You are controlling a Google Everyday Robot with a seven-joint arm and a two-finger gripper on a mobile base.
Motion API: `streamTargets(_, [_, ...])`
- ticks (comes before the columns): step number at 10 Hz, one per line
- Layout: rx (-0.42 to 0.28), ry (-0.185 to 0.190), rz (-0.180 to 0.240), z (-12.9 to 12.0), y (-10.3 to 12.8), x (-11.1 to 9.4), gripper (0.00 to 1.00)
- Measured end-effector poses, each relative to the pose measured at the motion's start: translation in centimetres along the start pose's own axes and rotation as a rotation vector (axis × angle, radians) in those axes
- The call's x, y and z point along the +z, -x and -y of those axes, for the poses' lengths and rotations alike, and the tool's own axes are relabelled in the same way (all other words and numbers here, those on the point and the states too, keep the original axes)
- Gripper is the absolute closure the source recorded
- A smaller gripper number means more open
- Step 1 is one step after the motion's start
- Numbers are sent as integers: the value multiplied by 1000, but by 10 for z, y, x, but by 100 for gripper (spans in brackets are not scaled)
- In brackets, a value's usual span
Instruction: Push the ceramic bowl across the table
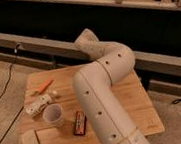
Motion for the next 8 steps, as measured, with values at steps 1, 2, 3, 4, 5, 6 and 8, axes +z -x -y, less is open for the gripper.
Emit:
streamTargets(1, [-19,52,-18,-12,-7,-3,35])
streamTargets(2, [-37,116,-41,-23,-14,-7,35])
streamTargets(3, [-59,186,-70,-31,-22,-9,35])
streamTargets(4, [-72,231,-92,-35,-27,-10,35])
streamTargets(5, [-85,290,-114,-40,-32,-11,35])
streamTargets(6, [-99,326,-130,-42,-36,-11,35])
streamTargets(8, [-172,446,-154,-53,-41,-10,35])
